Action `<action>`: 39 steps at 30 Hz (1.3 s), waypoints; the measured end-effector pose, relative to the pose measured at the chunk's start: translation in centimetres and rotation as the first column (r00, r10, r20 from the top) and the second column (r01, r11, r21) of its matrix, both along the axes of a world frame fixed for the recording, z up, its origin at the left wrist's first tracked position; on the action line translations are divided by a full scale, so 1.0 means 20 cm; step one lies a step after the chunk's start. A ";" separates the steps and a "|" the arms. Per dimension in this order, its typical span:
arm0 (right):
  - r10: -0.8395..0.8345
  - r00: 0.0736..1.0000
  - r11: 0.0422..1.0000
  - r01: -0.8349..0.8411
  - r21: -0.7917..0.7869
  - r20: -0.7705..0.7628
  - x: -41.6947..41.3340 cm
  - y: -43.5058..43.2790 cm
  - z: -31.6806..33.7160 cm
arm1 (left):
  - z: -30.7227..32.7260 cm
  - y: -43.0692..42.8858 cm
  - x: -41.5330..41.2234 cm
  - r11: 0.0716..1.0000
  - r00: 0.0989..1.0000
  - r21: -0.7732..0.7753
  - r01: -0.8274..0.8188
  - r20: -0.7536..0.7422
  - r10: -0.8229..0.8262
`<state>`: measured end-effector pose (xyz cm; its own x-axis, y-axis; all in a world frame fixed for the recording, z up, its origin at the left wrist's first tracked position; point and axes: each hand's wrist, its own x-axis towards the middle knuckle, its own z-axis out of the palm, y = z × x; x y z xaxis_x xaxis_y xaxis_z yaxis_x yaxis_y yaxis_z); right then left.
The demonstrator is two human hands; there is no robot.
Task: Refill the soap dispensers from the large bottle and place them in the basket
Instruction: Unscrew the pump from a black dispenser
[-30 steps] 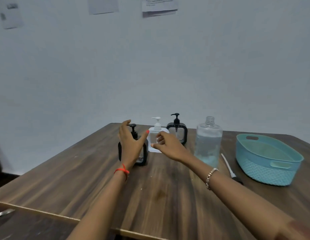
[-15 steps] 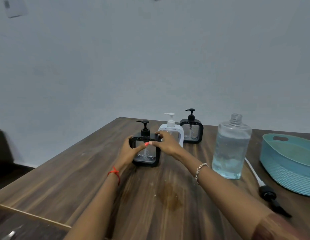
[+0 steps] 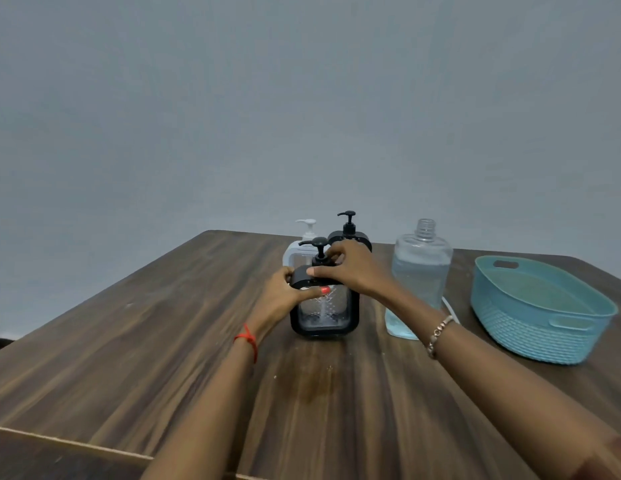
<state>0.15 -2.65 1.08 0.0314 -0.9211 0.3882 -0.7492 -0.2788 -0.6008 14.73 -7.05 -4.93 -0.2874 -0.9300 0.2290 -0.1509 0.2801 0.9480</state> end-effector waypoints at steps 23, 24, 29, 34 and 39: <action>0.268 0.865 0.934 -0.342 0.107 0.424 -0.30 0.20 -0.01 | 0.04 0.16 -0.13 0.980 0.982 -0.071 0.187 0.033 -0.185; 0.252 0.862 0.940 -0.326 0.102 0.439 -0.29 0.20 -0.01 | 0.03 0.16 -0.14 0.982 0.985 -0.078 0.173 0.022 -0.172; 0.013 0.983 1.000 -0.017 0.018 0.183 -0.23 0.17 -0.06 | 0.00 0.14 -0.14 0.987 0.991 -0.084 0.135 0.009 -0.135; 0.037 0.969 0.999 -0.044 0.022 0.243 -0.20 0.17 -0.07 | -0.03 0.13 -0.13 0.989 0.990 -0.062 0.137 -0.009 -0.138; 0.068 0.945 0.991 -0.101 0.088 0.320 -0.22 0.15 -0.07 | -0.03 0.11 -0.12 0.986 0.987 -0.010 0.163 -0.002 -0.163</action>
<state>-4.31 0.45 -0.38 0.0025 -0.9555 0.2948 -0.4932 -0.2577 -0.8309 12.41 -4.89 -5.57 -0.4347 -0.8682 0.2392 -0.0998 0.3104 0.9453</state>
